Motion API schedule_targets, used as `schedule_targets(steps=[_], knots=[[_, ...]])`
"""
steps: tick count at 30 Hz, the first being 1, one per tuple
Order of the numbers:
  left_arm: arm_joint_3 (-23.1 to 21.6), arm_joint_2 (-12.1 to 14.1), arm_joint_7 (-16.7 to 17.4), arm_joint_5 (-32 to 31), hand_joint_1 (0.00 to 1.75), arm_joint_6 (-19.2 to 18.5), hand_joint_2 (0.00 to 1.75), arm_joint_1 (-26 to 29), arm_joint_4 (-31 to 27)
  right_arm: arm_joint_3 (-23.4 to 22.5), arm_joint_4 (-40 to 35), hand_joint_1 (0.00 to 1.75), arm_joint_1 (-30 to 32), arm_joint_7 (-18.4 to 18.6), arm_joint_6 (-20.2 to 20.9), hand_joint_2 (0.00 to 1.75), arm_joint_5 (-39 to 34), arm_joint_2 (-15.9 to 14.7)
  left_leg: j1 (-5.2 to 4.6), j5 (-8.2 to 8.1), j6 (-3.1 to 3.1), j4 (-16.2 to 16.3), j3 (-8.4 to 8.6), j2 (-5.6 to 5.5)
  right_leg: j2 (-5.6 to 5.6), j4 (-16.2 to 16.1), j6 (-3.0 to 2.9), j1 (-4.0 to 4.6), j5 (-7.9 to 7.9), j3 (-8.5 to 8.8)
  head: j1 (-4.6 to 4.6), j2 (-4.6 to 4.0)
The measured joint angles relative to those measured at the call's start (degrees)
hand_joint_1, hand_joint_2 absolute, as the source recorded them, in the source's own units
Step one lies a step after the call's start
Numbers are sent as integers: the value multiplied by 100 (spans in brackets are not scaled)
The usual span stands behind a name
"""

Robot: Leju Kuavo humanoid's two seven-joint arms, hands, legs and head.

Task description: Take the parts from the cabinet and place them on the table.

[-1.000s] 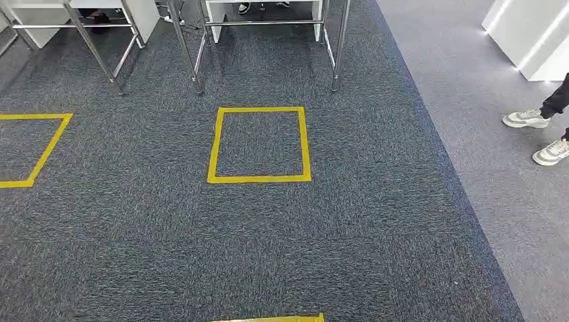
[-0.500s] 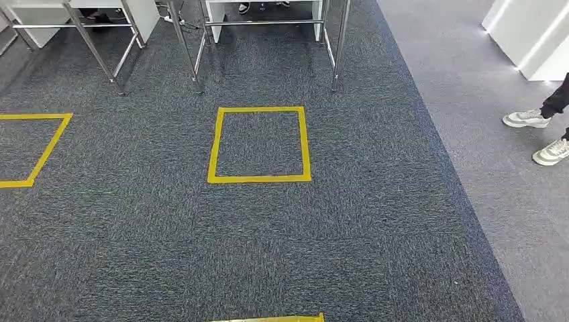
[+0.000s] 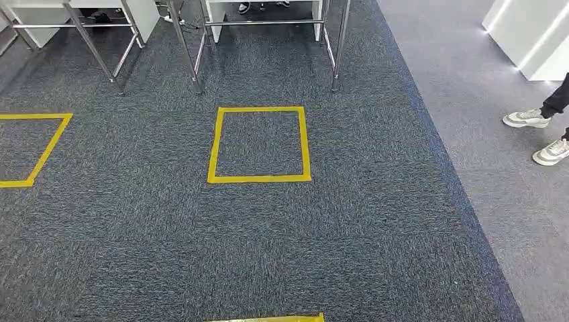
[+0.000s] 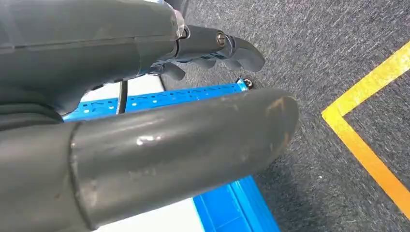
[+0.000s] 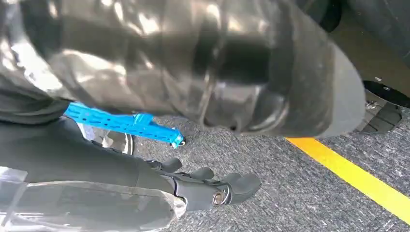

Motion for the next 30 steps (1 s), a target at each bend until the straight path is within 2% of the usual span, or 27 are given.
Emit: schedule_targets(steps=[1, 2, 3, 4, 5, 6, 7, 8, 9, 10, 11, 12, 14, 15, 16, 17, 20, 21, 23, 24, 25, 26, 27, 28, 29, 30], knots=[[0, 2, 0, 0, 0, 0, 0, -1, 2, 2, 0, 0, -1, 0, -2, 0, 0, 0, -8, -16, 5, 24, -20, 0, 0, -20, 17, -30, 10, 4, 0, 2], [0, 17, 0, 0, 0, 0, 0, 2, 2, 9, 0, 0, -2, 2, -2, 0, 0, 15, -25, -35, 72, 44, -28, -5, -14, -24, 66, -46, 9, 4, -2, 2], [0, 29, 4, 0, 0, 0, 0, 0, 2, 22, 0, 0, -3, 4, -2, 0, 0, 24, -43, -51, 114, 20, -16, -4, -21, -56, 75, -53, 12, 15, 0, 2], [0, 28, 7, 0, 0, 2, 0, -2, 2, 26, -2, 0, -15, 4, -7, 0, -2, 24, -45, -22, 178, -107, 51, -5, -27, -137, 110, -23, 34, 57, -2, 2], [0, 26, 7, 2, 0, 2, 0, 4, 2, 28, -2, 0, -13, 4, -13, 0, 0, 22, 77, 100, 201, -334, 174, -10, -21, -103, 107, -30, 14, 124, 0, 2], [0, 22, 7, 2, 0, 2, 0, -1, 2, 31, -2, 0, -15, 4, -9, 0, 0, 22, 58, 137, 212, -441, 230, 0, 4, 49, 138, -21, -141, 40, 0, 2], [0, 24, 9, 2, 0, 2, 0, -6, 2, 33, -2, 0, -10, 4, -7, 0, 0, 22, 67, 171, 229, -461, 230, 3, 31, 386, 166, -46, -386, -137, 2, 2], [0, 22, 11, 4, 0, 2, 0, -4, 2, 35, -2, 0, -7, 4, -7, 0, 0, 20, 74, 173, 209, -459, 202, 2, 40, 851, 212, -85, -643, -376, 2, 2], [0, 17, 18, 18, 0, 2, 0, -1, 2, 35, -2, 0, -5, 4, -7, 0, 0, 20, 76, 170, 198, -443, 176, 1, 40, 1234, 256, -126, -808, -579, 0, 2], [0, 9, 22, 22, 0, 2, 0, 4, 2, 35, -2, 0, -1, 4, -7, 0, 0, 16, 87, 164, 171, -422, 149, 0, 39, 1470, 298, -168, -851, -712, 2, 2], [0, 7, 31, 24, 0, 2, 0, 9, 2, 37, -2, 0, 9, 4, -7, 0, 0, 13, 113, 157, 133, -384, 124, -3, 37, 1426, 342, -207, -742, -706, 0, 2], [0, 2, 37, 26, 0, 2, 0, 15, 2, 37, -2, 0, 19, 13, -4, 0, 0, 13, 147, 134, 84, -322, 88, -7, 35, 1135, 392, -248, -513, -573, 2, 2], [0, 0, 48, 30, 0, 2, 0, 21, 2, 37, -2, 0, 16, 17, -7, 0, 0, 9, 222, 56, -50, -103, -19, -9, 30, 109, 512, -351, -15, -69, 2, 2], [0, 35, 52, 35, 0, 20, 0, 28, 9, 44, 0, 0, 14, 17, -4, 0, 0, 32, 195, 23, -124, -30, -39, -21, 50, 224, 491, -306, -94, -148, 4, 2], [2, 26, 53, 35, 0, 20, 0, 17, 9, 46, -2, 0, 14, 18, -4, 0, 0, 42, 180, -26, -188, 79, -71, -21, 71, 191, 366, -290, -66, -178, 2, 2], [2, 18, 55, 35, 0, 20, 0, 14, 9, 46, -2, 0, 21, 20, -7, 0, 0, 35, 185, -15, -222, 64, -66, -17, 59, 252, 284, -280, -84, -198, -7, 2], [2, 17, 59, 35, 0, 20, 0, 40, 9, 48, -2, 0, 12, 20, -11, 0, 0, 26, 242, 7, -323, 48, -72, -13, 59, 280, 109, -259, -30, -233, -7, 2], [2, 18, 59, 35, 0, 20, 0, 41, 9, 48, -2, 0, 12, 20, -9, 0, 0, 29, 238, -181, -290, 233, -135, -11, 45, 281, 77, -249, -13, -234, -2, 2], [2, 17, 59, 35, 0, 20, 0, 40, 9, 48, -2, 0, 17, 20, -9, 0, 0, 29, 195, -732, -241, 1127, -515, -13, 40, 282, 30, -201, 3, -276, -4, 2], [2, 18, 61, 35, 0, 20, 0, 48, 9, 48, -2, 0, 21, 20, -9, 0, 0, 29, 170, -939, -224, 1604, -711, -14, 38, 283, 16, -164, 7, -294, -4, 2], [2, 20, 61, 35, 0, 20, 0, 59, 9, 50, 0, 0, 27, 20, -9, 0, 0, 29, 139, -1060, -185, 1987, -860, -14, 38, 285, 7, -119, 5, -303, -4, 2], [2, 17, 61, 35, 0, 20, 0, 66, 9, 50, 0, 0, 33, 20, -7, 0, 0, 29, 111, -1022, -142, 2021, -848, -14, 38, 285, -6, -94, -2, -296, -4, 2], [2, 15, 61, 35, 0, 20, 0, 70, 9, 50, 0, 0, 34, 20, -9, 0, -2, 29, 72, -871, -75, 1796, -709, -15, 43, 285, -22, -63, -13, -281, -4, 2], [2, 13, 61, 35, 0, 20, 0, 66, 9, 52, 0, 0, 31, 20, -7, 0, 0, 29, 32, -660, 2, 1393, -471, -19, 45, 285, -38, -36, -24, -258, -4, 2], [2, 15, 59, 35, 0, 20, 0, 60, 9, 61, 0, 0, 21, 20, -9, 0, 0, 31, -15, -428, 91, 847, -177, -26, 50, 284, -48, -10, -43, -228, -4, 2], [2, 35, 59, 35, 0, 20, 0, 54, 11, 81, 0, 0, 24, 20, -7, 0, 0, 39, -74, -380, 195, 434, 18, -29, 53, 280, -46, -23, -63, -213, -2, 2]])
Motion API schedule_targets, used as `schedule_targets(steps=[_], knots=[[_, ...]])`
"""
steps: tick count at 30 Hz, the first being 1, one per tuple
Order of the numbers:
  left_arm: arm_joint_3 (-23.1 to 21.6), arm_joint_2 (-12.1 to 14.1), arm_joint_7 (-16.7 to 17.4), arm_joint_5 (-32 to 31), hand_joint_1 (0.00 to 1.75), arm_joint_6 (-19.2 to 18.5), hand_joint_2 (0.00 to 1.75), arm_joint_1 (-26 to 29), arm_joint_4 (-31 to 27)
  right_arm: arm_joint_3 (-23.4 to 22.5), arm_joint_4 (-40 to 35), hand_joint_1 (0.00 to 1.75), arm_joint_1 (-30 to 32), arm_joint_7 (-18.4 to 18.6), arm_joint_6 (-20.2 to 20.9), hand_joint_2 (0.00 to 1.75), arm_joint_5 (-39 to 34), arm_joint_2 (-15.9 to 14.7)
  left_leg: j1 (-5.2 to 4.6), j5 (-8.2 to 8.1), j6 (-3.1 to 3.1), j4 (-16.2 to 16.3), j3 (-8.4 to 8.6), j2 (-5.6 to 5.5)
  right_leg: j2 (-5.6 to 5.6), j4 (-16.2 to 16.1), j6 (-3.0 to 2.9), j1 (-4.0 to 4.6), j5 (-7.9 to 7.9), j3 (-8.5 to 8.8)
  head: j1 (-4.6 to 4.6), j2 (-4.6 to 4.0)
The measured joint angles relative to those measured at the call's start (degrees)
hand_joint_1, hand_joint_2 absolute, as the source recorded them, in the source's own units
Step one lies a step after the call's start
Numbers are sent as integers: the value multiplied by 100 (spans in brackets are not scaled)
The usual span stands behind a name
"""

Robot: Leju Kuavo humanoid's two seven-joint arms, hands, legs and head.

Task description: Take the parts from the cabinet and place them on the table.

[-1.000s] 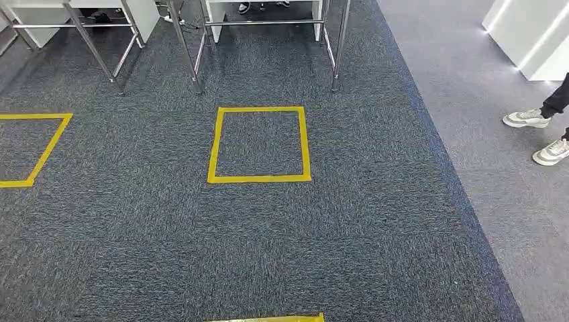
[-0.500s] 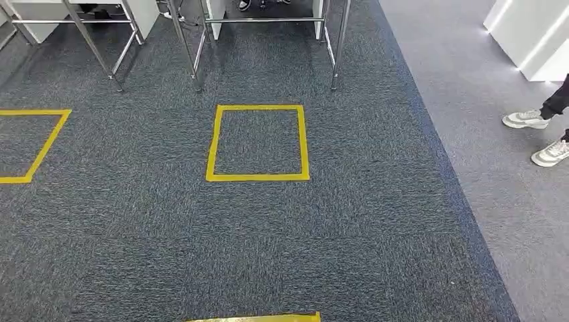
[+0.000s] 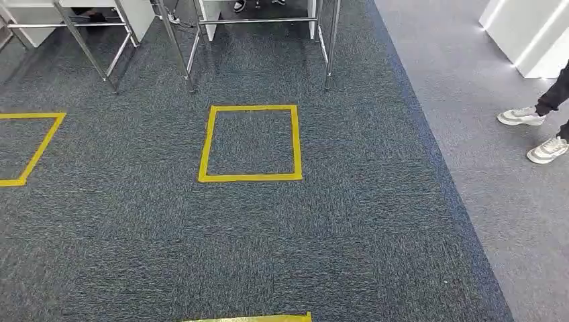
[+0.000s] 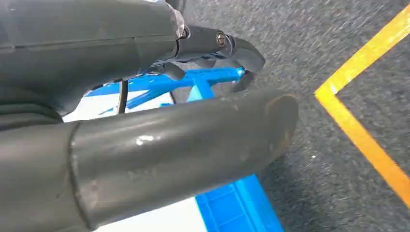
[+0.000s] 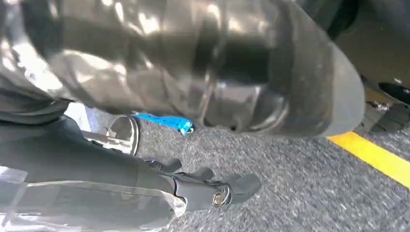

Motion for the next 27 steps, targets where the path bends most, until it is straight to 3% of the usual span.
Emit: schedule_targets(steps=[1, 4, 5, 6, 7, 9, 10, 11, 12, 13, 14, 15, 16, 19, 21, 22, 25, 26, 27], knots=[[0, 7, -4, 0, 0, 0, 0, -12, 0, 7, 0, 0, -5, 0, 0, 0, -2, 11, -11, -84, 22, -79, 89, 18, 0, 12, 29, 58, -18, -15, -2, 0], [0, 6, -7, 0, 0, 0, 0, -7, 0, 20, 0, 0, -20, 0, -4, 0, -4, 9, -62, -87, 32, -142, 95, 6, -11, -48, 117, 0, -20, 3, 0, 0], [-2, 6, -7, 0, 0, 0, 0, -12, 0, 22, -2, 0, -34, 0, -6, 0, -6, 7, -14, -65, 55, -246, 148, 3, -13, -70, 160, 36, -39, 45, -2, 0], [-2, -2, -7, 0, 0, 0, 0, -6, 0, 22, -4, 0, -23, 4, -9, 0, -6, 2, 8, -35, 60, -322, 214, 10, -8, 20, 190, 12, -95, 43, 2, 0], [-2, -2, -7, 0, 0, 0, 0, -8, 0, 24, -4, 0, -25, 4, -9, 0, -6, 2, 18, -38, 86, -349, 245, 12, -7, 265, 205, 9, -246, -95, 0, 0], [-2, -5, -9, 0, 0, 0, 0, -13, 0, 24, -4, 0, -23, 4, -9, 0, -6, 2, 14, -59, 118, -347, 251, 16, -6, 1165, 254, -24, -642, -616, -2, 0], [-2, -7, -9, 2, 0, 0, 0, -12, 0, 24, -4, 0, -17, 4, -9, 0, -6, 2, 10, -75, 121, -345, 256, 17, -7, 1536, 276, -41, -733, -857, 0, 0], [-2, -9, -9, 2, 0, 0, 0, -10, 0, 24, -4, 0, -6, 4, -6, 0, -6, 0, 10, -89, 120, -343, 271, 15, -8, 1666, 291, -54, -674, -982, 0, 0], [-2, -11, -9, 2, 0, 2, 0, -5, 0, 24, -2, 0, 5, 7, -4, 0, -8, 2, 12, -105, 113, -341, 297, 9, -10, 1524, 301, -64, -481, -960, 0, 0], [-2, -13, -4, 4, 0, 2, 0, 3, 0, 24, -2, 0, 10, 7, -4, 0, -6, 0, 11, -131, 102, -338, 336, 3, -10, 1146, 300, -77, -181, -812, 0, -2], [-2, -20, 2, 9, 0, 0, 0, 3, 0, 24, -2, 0, 8, 9, -4, 0, -9, -4, 11, -157, 83, -335, 379, 0, -12, 612, 283, -84, 141, -578, 0, 0], [-2, -24, 11, 18, 0, 0, 0, 2, 0, 24, -2, 0, 6, 7, -4, 0, -9, -11, 10, -191, 60, -327, 404, 0, -15, 117, 246, -80, 364, -364, 0, 0], [-2, -29, 11, 22, 0, 0, 0, -2, 0, 29, -4, 0, -6, 7, -4, 0, -11, -20, -26, -222, 17, -303, 403, 1, -20, -8, 215, -31, 251, -310, 0, 0], [-2, -33, 26, 48, 0, 0, 0, -7, 0, 42, -4, 0, 2, 9, -4, 0, -28, -30, -6, -244, -74, -334, 417, 9, -1, -28, 142, -8, 248, -309, -2, 0], [0, -24, 28, 63, 0, -2, 0, 1, 0, 44, -2, 0, 12, 13, -4, 0, -33, -35, 2, -304, -145, -300, 462, 1, -3, -146, 72, -94, 284, -190, -2, 0], [0, -24, 28, 63, 0, -2, 0, -2, 0, 44, -2, 0, 5, 11, -4, 0, -37, -33, 2, -428, -178, -69, 369, -1, -6, -167, 40, -97, 267, -146, -4, 0], [0, -24, 31, 68, 0, 0, 0, 7, 0, 46, -2, 0, 2, 11, -4, 0, -44, -33, 32, -969, -257, 1243, -357, 1, -10, -165, 8, -92, 192, -86, -2, 0], [0, -24, 33, 68, 0, 0, 0, 13, 0, 46, -2, 0, 14, 13, -4, 0, -44, -33, 39, -967, -272, 1483, -525, 1, -8, -162, 15, -92, 162, -52, -4, 0], [0, -24, 35, 68, 0, 0, 0, 27, 0, 46, -2, 0, 27, 15, -4, 0, -44, -33, 49, -826, -278, 1428, -543, 2, -5, -162, 26, -95, 130, -7, -4, 0]])
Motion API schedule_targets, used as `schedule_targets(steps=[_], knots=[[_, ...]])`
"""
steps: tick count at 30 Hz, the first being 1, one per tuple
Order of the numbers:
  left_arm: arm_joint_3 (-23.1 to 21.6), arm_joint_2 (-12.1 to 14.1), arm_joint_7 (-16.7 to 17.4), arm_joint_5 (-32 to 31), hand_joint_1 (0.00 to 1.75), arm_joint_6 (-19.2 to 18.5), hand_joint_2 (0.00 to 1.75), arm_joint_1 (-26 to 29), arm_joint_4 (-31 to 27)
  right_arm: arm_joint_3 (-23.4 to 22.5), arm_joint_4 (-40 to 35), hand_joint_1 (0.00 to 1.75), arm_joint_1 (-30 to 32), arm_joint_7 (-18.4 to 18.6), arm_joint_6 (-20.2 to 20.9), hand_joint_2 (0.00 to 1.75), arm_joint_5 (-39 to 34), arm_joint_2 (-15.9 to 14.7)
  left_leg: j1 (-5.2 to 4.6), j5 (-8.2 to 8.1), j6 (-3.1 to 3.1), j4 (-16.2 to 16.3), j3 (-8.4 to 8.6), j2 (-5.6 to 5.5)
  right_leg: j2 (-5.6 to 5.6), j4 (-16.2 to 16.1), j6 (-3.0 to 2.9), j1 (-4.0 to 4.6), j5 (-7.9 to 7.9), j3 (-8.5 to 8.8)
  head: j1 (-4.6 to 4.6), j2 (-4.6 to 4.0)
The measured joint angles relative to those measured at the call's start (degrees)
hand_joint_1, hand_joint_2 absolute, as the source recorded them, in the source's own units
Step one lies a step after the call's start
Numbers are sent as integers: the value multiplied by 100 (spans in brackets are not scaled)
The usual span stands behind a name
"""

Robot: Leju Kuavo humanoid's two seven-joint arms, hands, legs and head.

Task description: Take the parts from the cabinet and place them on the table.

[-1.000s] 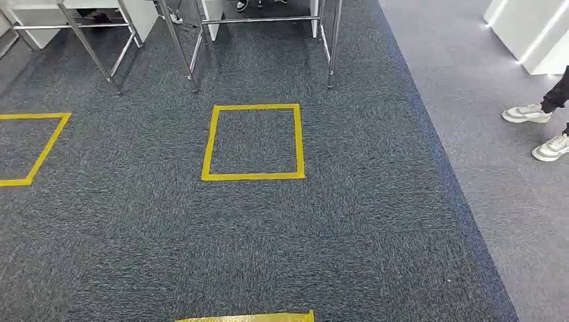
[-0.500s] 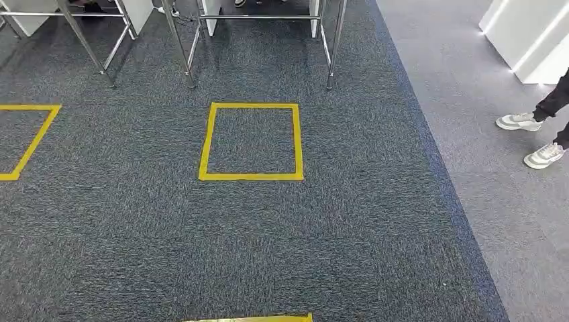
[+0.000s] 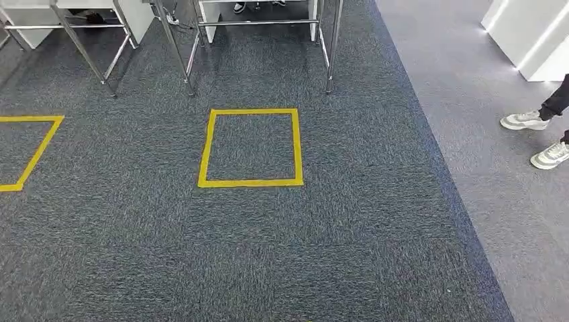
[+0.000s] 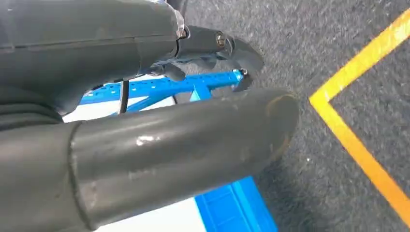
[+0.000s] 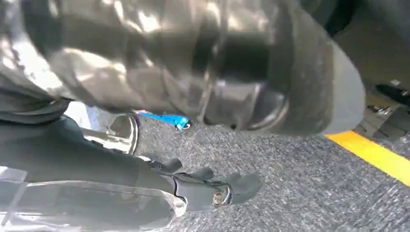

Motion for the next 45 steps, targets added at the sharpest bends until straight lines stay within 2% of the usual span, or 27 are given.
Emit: schedule_targets(steps=[3, 5, 9, 10, 13, 14, 15, 17, 18, 19, 20, 21, 22, 24, 26, 29, 30, 31, 33, 34, 35, 36, 37, 39, 41, 44, 45], knots=[[0, 4, 0, 0, 0, 2, 0, -4, 0, 0, 0, 0, -2, -2, 0, 0, 0, 0, 32, 921, 16, -1393, 575, 3, 12, 1, 72, -15, -156, 213, 0, 0], [0, 2, 0, 0, 0, 2, 0, -12, 0, 0, 2, 0, -18, -2, 2, 0, 0, 0, -25, 735, 105, -1655, 735, -7, 22, 20, 164, 19, -225, 215, 0, -2], [0, -2, 0, 0, 0, 2, 0, -4, 0, 2, 0, 0, -34, 0, -2, 0, -2, -2, -1, 669, 282, -1697, 827, -33, 9, 91, 259, 4, -242, 248, 2, 0], [0, -2, 0, 0, 0, 2, 0, -6, 0, 2, 0, 0, -34, -2, -2, 0, 0, 0, -5, 642, 324, -1721, 893, -28, 8, 345, 269, 4, -276, 139, 4, 0], [-2, -2, 0, 0, 0, 2, 0, -16, 0, 2, 0, 0, -31, -2, 0, 0, -2, 0, -39, 549, 407, -1737, 989, -24, 6, 1627, 301, 6, -769, -727, 4, 0], [-2, -2, 0, 0, 0, 5, 0, -14, 0, 2, 0, 0, -25, -2, 2, 0, -2, 0, -58, 511, 414, -1737, 1032, -29, 6, 1860, 296, 8, -818, -949, 4, 0], [-2, -2, 0, 0, 0, 5, 0, -6, 0, 2, 2, 0, -12, 0, 4, 0, 0, 0, -75, 468, 417, -1738, 1087, -41, 6, 1855, 274, 13, -705, -1051, 4, 0], [-2, -4, 0, 0, 0, 2, 0, 5, 0, 2, 2, 0, 0, 0, 4, 0, 0, 0, -125, 362, 413, -1742, 1256, -55, 6, 1145, 171, 68, -67, -904, 4, 0], [-2, -9, 2, 0, 0, 2, 0, 0, 0, 2, 2, 0, 0, 0, 4, 0, -2, -2, -147, 305, 410, -1746, 1338, -54, 1, 626, 60, 116, 304, -743, 4, 0], [-2, -26, 0, 0, 0, 2, 0, 9, 0, 2, 2, 0, -1, 0, 2, 0, 0, -15, -131, 257, 408, -1763, 1364, -50, -13, 314, -76, 186, 484, -658, 4, 0], [-2, -59, 0, 0, 0, 0, 0, 4, 0, 2, 2, 0, -11, -2, 0, 0, 0, -46, -165, 223, 366, -1774, 1409, -57, -9, 334, -93, 194, 251, -664, -2, 0], [-2, -52, 0, 0, 0, 2, 0, -8, 0, 2, 0, 0, -34, -2, 0, 0, 0, -44, -132, 193, 323, -1790, 1384, -47, 25, 250, -91, 211, 232, -603, -2, 0], [-2, -48, 0, 0, 0, 5, 0, -19, 0, 2, 0, 0, -21, 0, 0, 0, -2, -44, -132, 222, 296, -1782, 1521, -41, 17, 172, -135, 223, 306, -566, 2, 0], [-2, -30, 0, 0, 0, 9, 0, -21, 2, 4, 0, 0, -1, 0, 4, 0, -2, -35, -163, 258, 240, -1704, 1527, -44, 18, 25, -144, 133, 352, -351, 0, 0], [0, -48, 0, 0, 0, 2, 0, -30, -2, 4, 0, 0, -5, 0, 2, 0, -2, -37, -123, 188, 203, -1152, 1291, -51, -1, -65, -177, 109, 307, -199, 0, 0], [0, -35, 0, 0, 0, 5, 0, -20, 0, 4, 0, 0, -22, -2, 2, 0, -2, -33, -29, -389, 51, -211, 573, -48, 20, -63, -131, 76, 172, -95, 0, 0], [0, -33, 0, 0, 0, 7, 0, -14, 0, 4, 0, 0, -10, 0, 2, 0, -2, -33, -4, -383, 17, -158, 458, -47, 24, -58, -105, 62, 126, -45, -2, 0], [0, -33, 2, 0, 0, 7, 0, -2, -2, 4, 0, 0, 4, 0, 2, 0, -2, -33, 31, -200, -38, -324, 426, -45, 27, -43, -71, 39, 63, 27, -2, 0], [0, -31, 0, 0, 0, 7, 0, 0, -2, 4, 2, 0, 22, 0, 4, 0, -2, -31, 105, 555, -119, -1207, 642, -39, 26, 12, 17, -17, -89, 177, -2, -2], [0, -31, 0, 0, 0, 9, 0, 7, -2, 4, 2, 0, 28, 0, 4, 0, -2, -31, 137, 805, -153, -1586, 757, -42, 17, 35, 69, -25, -171, 207, 2, -2], [-2, -41, 0, 0, 0, 7, 0, 10, -2, 4, 4, 0, 13, 0, 4, 0, -2, -31, 82, 626, -141, -1533, 678, -55, 27, 66, 109, -25, -197, 244, -2, -2], [-2, -39, 4, 0, 0, 9, 0, 0, -2, 4, 4, 0, -14, 0, 2, 0, -2, -31, 71, 553, -12, -1538, 711, -7, 34, 69, 148, -5, -218, 192, -4, 0], [-2, -31, 7, 0, 0, 9, 0, 13, -2, 4, 4, 0, -16, 0, 2, 0, -2, -28, 56, 636, 63, -1540, 708, -27, 33, 67, 194, 10, -260, 232, 2, 0], [-2, -31, 7, 0, 0, 4, 0, 23, -2, 4, 4, 0, -9, 0, 2, 0, -2, -26, 72, 609, 158, -1561, 797, -45, 27, 112, 243, -8, -247, 279, -2, 0], [-2, -28, 7, 0, 0, 11, 0, 14, -2, 4, 4, 0, -26, -2, 0, 0, -2, -26, 75, 571, 233, -1633, 907, -42, 19, 613, 267, -26, -280, 47, 0, 0], [-2, -26, 4, 0, 0, 15, 0, 0, -2, 4, 4, 0, -25, -2, 0, 0, -2, -26, 45, 468, 298, -1640, 989, -43, 20, 1830, 303, -23, -801, -839, 0, 0], [-2, -26, 4, 0, 0, 15, 0, 3, -2, 4, 4, 0, -20, 0, 0, 0, -2, -26, 35, 429, 299, -1640, 1037, -50, 20, 1957, 297, -18, -816, -1014, 0, 0]])
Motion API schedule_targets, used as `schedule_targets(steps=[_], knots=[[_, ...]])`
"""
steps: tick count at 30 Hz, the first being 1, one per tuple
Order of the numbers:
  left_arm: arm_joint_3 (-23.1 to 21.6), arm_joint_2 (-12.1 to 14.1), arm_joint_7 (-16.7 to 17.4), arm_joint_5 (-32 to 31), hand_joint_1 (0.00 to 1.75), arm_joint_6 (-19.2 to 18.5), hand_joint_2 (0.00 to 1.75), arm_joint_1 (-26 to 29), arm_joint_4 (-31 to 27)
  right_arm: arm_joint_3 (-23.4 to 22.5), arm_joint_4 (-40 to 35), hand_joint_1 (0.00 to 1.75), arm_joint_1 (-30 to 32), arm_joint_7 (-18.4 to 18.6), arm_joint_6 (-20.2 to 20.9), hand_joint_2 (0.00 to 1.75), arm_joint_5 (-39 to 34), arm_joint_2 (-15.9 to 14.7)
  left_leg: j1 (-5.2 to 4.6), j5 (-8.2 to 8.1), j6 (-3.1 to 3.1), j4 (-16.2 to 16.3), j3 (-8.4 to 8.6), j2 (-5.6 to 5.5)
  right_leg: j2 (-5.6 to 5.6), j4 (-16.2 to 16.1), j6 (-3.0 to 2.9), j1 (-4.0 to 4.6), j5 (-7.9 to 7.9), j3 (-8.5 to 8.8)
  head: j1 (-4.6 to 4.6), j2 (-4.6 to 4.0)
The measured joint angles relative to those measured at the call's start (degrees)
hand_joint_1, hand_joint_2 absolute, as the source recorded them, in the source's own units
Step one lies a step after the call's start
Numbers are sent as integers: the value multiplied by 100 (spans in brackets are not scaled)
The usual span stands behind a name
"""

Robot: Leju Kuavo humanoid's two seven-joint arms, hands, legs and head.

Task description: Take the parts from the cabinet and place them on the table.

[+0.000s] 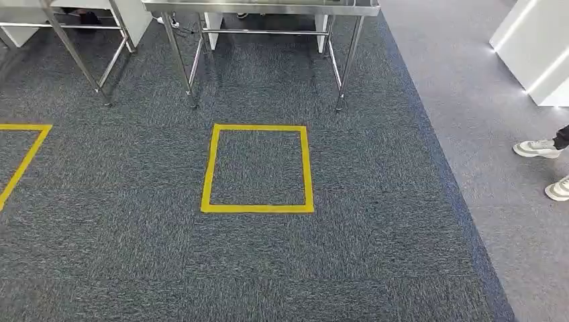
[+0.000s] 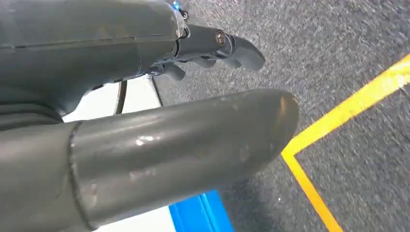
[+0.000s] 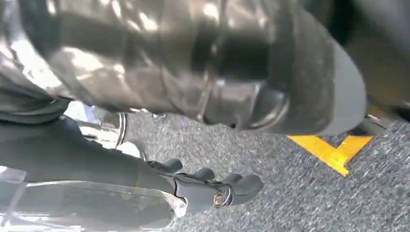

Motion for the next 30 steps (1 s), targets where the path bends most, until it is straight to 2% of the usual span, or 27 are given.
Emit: schedule_targets(steps=[1, 3, 4, 5, 6, 7, 8, 9, 10, 11, 12, 16, 21, 23, 24, 25, 26, 27, 28, 29, 30], knots=[[0, 0, 0, 0, 0, 0, 0, 6, 0, 0, 0, 0, 16, 0, 4, 0, 0, 0, -7, -49, -3, 0, 66, -14, 0, -107, -23, 10, 157, -58, 0, 0], [0, 0, 0, 0, 0, -2, 0, 7, 0, 0, 0, 0, 43, 0, 4, 0, 0, 0, -23, -154, -13, -7, 234, -26, 1, -885, -115, 48, 802, 116, 0, 0], [0, -2, 0, 2, 0, -2, 0, 7, 0, 2, 0, 0, 45, 0, 4, 0, 0, -2, -25, -207, -23, -17, 260, -22, -4, -1355, -198, 100, 1182, 240, 0, -2], [0, -29, 0, 2, 0, 0, 0, 10, 0, 0, 0, 0, 57, 0, 2, 0, 0, -22, -26, -249, -47, -5, 323, -19, -24, -1536, -282, 160, 1263, 241, 0, 0], [0, -28, 2, 2, 0, 15, 0, -1, 0, 0, 0, 0, 35, 0, 4, 0, 0, -28, -37, -269, -83, -15, 311, -39, -10, -1613, -295, 175, 1066, 250, 11, 0], [0, -26, 17, 2, 0, 67, 0, -8, 2, 2, -2, 0, 12, -2, 2, 0, 0, -26, -36, -297, -129, -57, 303, -28, -4, -1611, -295, 179, 1193, 278, 9, 0], [0, -24, 48, 4, 0, 101, 0, -7, 2, 2, 0, 0, 22, 2, 2, 0, 0, -26, -50, -236, -164, 25, 365, -25, 2, -1668, -307, 182, 1192, 297, 9, -2], [0, -18, 63, 4, 0, 120, 0, -4, 2, 2, 0, 0, 44, 0, 2, 0, 0, -26, -55, -295, -161, -19, 390, -19, 8, -1697, -264, 144, 1229, 396, 4, 0], [0, -15, 83, 9, 0, 133, 0, -7, 2, 2, 0, 0, 48, 2, 2, 0, 0, -22, -53, -285, 9, -116, 474, -14, 18, -1726, -155, 145, 1206, 431, 7, 0], [2, -9, 92, 20, 0, 146, 0, -18, 2, 2, 0, 0, 48, 2, 0, 0, 0, -22, -48, -359, 3, -177, 535, -8, 25, -1722, -191, 161, 1186, 443, 4, -2], [0, -4, 96, 35, 0, 144, 0, -34, 2, 4, 0, 0, 45, 4, -2, 0, 0, -24, -40, -358, -55, -211, 565, -4, 26, -1721, -223, 164, 1161, 461, 7, 0], [0, 35, 94, 39, 0, 146, 0, -33, 2, 17, 0, 0, 30, -11, -4, 0, 0, -24, -49, -369, -73, -312, 652, -3, 22, -1727, -278, 157, 1108, 502, 6, 0], [2, 90, 87, 52, 0, 146, 0, -24, 2, 50, 0, 0, 51, -26, -13, 0, -9, -11, -74, -378, -36, -300, 659, -4, 15, -1742, -259, 115, 1121, 507, 6, 0], [2, 103, 87, 55, 0, 149, 0, -29, 2, 61, 0, 0, 43, -24, -57, 0, -9, -7, -89, -308, 24, -407, 679, -3, 16, -1820, -213, 122, 1171, 551, 4, 0], [2, 96, 87, 59, 0, 149, 0, -30, 2, 63, -7, 0, 34, -24, -87, 0, -9, -11, 25, -174, -2, -628, 824, 9, 9, -1826, -200, 132, 1161, 572, 4, 0], [0, 90, 87, 61, 0, 149, 0, -34, 2, 68, -7, 0, 33, -24, -92, 0, -9, -13, 18, -132, -22, -720, 870, 19, 4, -1735, -169, 130, 1104, 527, 9, 0], [0, 87, 87, 68, 0, 146, 0, -32, 2, 77, -7, 0, 31, -24, -94, 0, -9, -13, 29, -99, -6, -752, 880, 29, 8, -1413, -136, 107, 914, 351, 9, 0], [2, 87, 87, 96, 0, 146, 0, -23, 2, 85, -7, 0, 34, -22, -94, 0, -11, -13, 38, -100, -12, -751, 880, 32, 7, -945, -91, 72, 710, 108, 7, 0], [2, 85, 87, 114, 0, 135, 0, -10, 2, 85, -7, 0, 42, -17, -94, 0, -9, -15, 48, -113, -24, -747, 880, 41, 4, -539, -50, 33, 573, -107, 9, -2], [2, 79, 87, 122, 0, 133, 0, -1, 2, 85, -7, 0, 50, -15, -92, 0, -11, -18, 62, -134, -55, -742, 884, 40, 2, -260, -7, -6, 545, -273, 9, 0], [2, 79, 87, 125, 0, 125, 0, 5, 2, 87, -6, 0, 57, -15, -92, 0, -11, -18, 90, -163, -94, -727, 908, 35, 1, -271, 38, -45, 663, -295, 7, 0]])
